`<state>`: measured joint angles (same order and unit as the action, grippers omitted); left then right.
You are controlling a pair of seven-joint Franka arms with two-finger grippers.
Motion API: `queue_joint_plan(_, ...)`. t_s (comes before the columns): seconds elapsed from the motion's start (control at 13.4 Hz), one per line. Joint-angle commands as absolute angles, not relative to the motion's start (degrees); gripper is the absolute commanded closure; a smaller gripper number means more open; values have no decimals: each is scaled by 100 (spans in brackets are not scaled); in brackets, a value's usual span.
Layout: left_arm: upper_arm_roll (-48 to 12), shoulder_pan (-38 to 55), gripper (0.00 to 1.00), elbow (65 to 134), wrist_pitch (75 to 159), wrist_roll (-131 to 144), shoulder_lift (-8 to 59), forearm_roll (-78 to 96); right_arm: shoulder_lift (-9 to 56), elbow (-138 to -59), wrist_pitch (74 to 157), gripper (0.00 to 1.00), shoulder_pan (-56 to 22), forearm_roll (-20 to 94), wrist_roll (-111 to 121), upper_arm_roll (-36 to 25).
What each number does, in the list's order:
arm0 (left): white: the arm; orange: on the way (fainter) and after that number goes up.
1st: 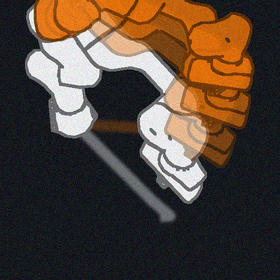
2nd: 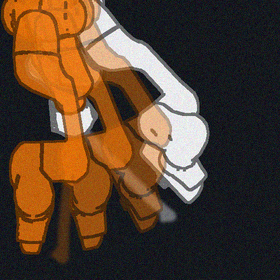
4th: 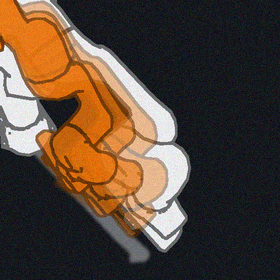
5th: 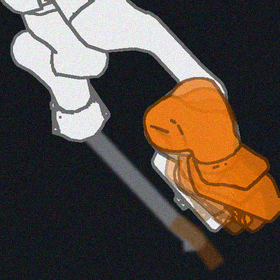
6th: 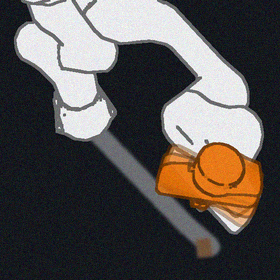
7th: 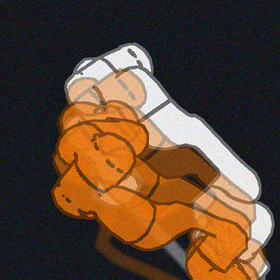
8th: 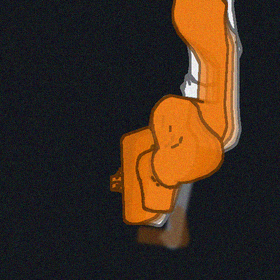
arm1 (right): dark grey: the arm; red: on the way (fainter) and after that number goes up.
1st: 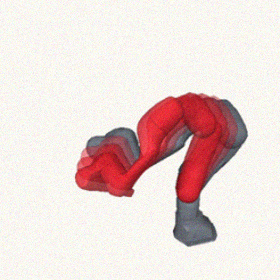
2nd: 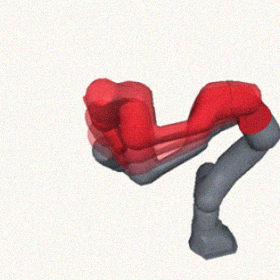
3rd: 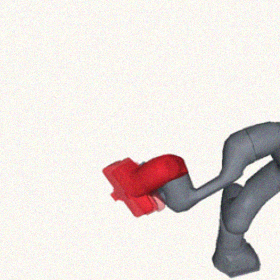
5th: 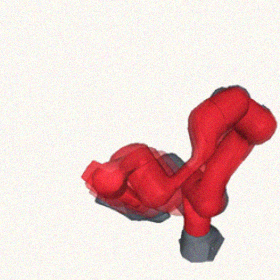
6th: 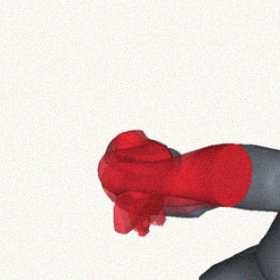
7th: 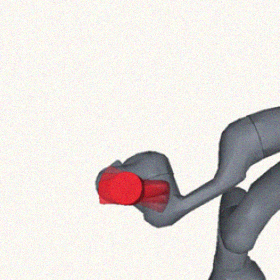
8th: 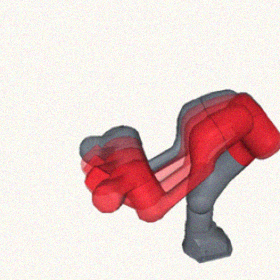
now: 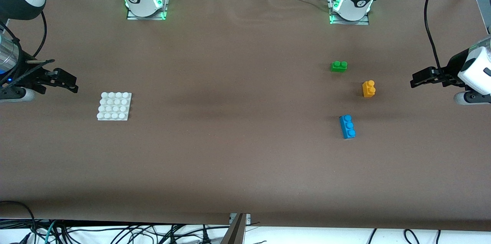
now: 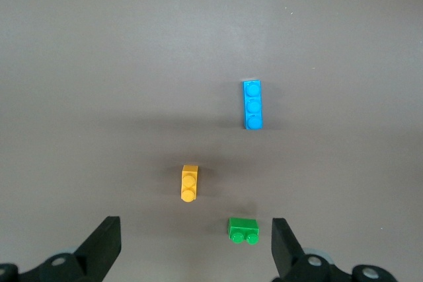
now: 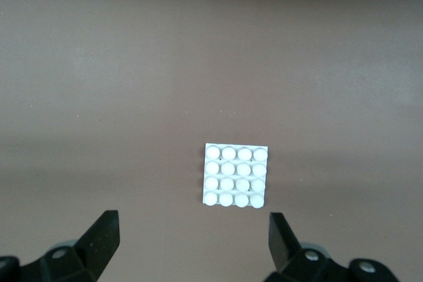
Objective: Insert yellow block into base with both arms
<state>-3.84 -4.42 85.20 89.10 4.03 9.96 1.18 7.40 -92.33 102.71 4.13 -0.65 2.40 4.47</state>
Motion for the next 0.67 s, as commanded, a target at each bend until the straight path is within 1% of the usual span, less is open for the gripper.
queue_joint_plan(0.0, -396, -483, 0, 8394, 8798, 290, 1037, 132, 712, -9220, 10222, 0, 404, -88, 211, 448)
queue_joint_plan(0.3, -396, -483, 0, 8394, 8798, 290, 1037, 132, 721, -9237, 10213, 0, 378, -97, 194, 466)
queue_joint_plan(0.6, -396, -483, 0, 8411, 8798, 290, 1037, 132, 992, -9316, 10082, 0, 413, -131, 272, 448)
